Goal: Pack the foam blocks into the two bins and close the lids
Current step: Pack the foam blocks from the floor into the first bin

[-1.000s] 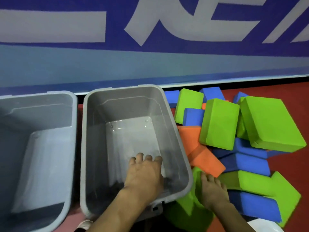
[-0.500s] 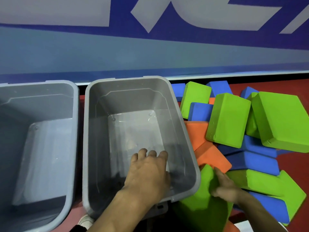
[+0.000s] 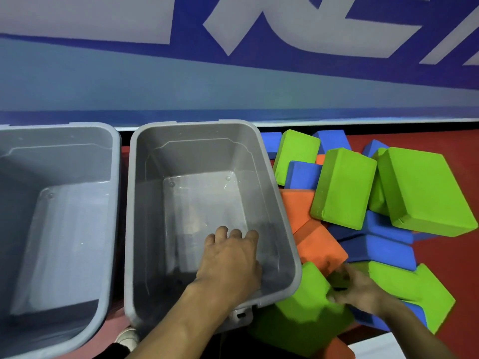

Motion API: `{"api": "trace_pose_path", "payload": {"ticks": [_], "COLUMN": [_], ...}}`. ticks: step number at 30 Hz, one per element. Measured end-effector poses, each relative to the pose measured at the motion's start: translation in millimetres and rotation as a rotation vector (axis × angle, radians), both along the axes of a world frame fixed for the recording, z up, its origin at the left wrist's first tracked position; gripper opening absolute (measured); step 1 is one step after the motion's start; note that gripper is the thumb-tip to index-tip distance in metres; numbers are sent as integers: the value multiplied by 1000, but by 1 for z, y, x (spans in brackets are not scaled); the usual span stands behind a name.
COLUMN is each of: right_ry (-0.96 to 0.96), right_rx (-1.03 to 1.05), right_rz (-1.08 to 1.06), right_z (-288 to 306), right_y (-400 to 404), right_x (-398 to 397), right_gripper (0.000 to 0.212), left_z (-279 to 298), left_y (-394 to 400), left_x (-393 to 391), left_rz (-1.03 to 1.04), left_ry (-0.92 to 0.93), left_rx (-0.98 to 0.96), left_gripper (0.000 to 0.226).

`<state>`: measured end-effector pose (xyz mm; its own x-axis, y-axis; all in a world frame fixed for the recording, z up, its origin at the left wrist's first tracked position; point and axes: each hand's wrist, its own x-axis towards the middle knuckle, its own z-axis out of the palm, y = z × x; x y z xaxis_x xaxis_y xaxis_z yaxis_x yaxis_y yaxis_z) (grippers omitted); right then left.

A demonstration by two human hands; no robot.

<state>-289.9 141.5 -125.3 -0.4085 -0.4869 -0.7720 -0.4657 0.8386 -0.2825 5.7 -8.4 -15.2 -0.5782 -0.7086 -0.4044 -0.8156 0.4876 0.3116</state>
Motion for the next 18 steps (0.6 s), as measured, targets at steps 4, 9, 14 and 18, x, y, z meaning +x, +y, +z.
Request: {"api": "trace_pose_path", "payload": {"ticks": [4, 9, 14, 18], "right_ry": [-77, -57, 105, 625], "right_rx": [86, 140, 104, -12], "right_rz": [-11, 75, 182, 599], "right_z": [-6, -1, 65, 174], "right_y": [0, -10, -22, -36], "right_x": [29, 37, 38, 60], "right_gripper": [133, 137, 119, 102], "left_z": [4, 1, 6, 38], "left_y": [5, -2, 1, 14], "left_x": [-3, -1, -9, -30], "left_rz": [-42, -42, -67, -190], "left_ry": [7, 0, 46, 239], "left_rx": [-24, -37, -53, -135], "left_gripper": [36, 46, 56, 90]}}
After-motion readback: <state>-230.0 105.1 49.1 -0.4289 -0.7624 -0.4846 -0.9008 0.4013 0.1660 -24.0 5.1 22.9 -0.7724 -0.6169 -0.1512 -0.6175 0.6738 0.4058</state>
